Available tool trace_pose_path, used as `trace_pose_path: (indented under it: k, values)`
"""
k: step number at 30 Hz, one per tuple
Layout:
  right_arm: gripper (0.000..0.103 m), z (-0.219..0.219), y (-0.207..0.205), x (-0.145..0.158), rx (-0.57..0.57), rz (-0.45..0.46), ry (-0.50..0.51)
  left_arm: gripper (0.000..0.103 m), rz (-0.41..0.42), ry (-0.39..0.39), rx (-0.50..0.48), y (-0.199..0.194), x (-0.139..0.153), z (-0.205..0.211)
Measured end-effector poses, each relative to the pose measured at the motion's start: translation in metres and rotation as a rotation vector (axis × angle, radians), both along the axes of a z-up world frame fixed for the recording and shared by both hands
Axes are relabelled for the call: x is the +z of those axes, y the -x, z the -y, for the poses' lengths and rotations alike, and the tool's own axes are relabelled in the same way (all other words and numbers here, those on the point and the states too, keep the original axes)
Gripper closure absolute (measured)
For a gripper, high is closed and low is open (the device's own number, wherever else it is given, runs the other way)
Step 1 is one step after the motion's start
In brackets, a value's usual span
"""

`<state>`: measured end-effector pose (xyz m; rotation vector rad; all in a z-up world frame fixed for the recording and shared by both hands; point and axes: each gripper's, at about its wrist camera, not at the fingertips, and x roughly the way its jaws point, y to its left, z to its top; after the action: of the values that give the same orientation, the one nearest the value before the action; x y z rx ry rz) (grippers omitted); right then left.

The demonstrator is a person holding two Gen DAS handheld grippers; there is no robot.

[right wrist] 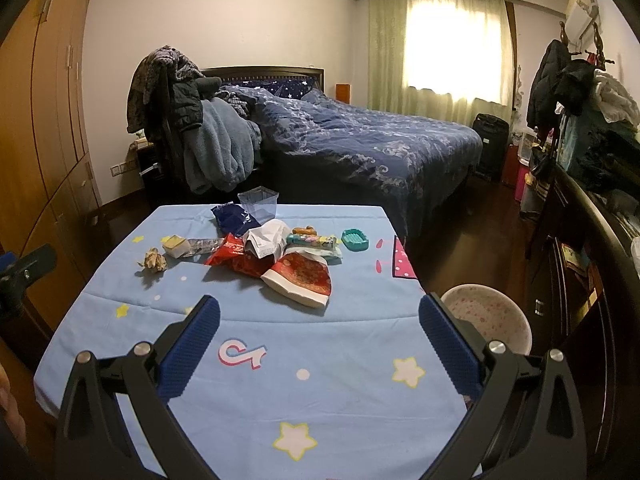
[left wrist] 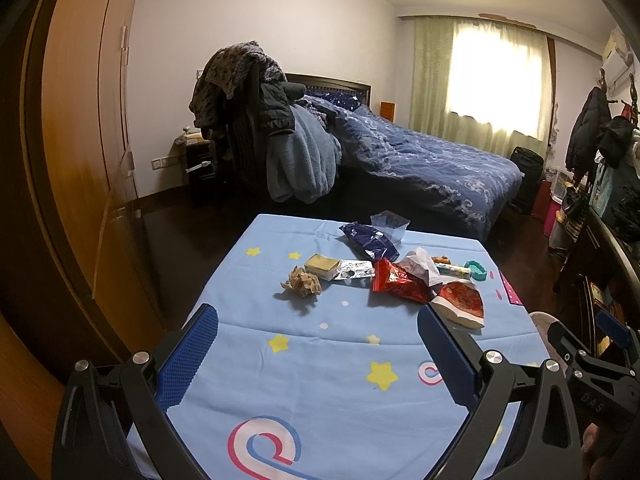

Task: Collect trash

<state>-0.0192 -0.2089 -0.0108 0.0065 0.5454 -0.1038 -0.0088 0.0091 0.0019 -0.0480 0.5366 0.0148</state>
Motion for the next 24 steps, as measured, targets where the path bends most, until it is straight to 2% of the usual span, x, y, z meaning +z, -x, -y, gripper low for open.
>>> trace_pose_path:
  k: [9, 15, 19, 24]
  values:
    - [0.003, 0.0, -0.003, -0.005, -0.001, -0.014, 0.002, 0.004, -0.019, 0.004, 0.004, -0.006, -0.001, -0.006]
    - [0.003, 0.0, -0.012, -0.016, 0.003, -0.047, 0.007, 0.004, -0.054, 0.009, 0.012, -0.019, -0.015, -0.017]
    - [0.003, 0.003, -0.025, -0.027, 0.004, -0.083, 0.01, 0.004, -0.115, 0.047, -0.004, -0.044, -0.032, -0.033]
    - [0.003, 0.01, -0.043, -0.037, -0.012, -0.114, -0.001, 0.004, -0.215, 0.09, -0.046, -0.097, -0.056, -0.043]
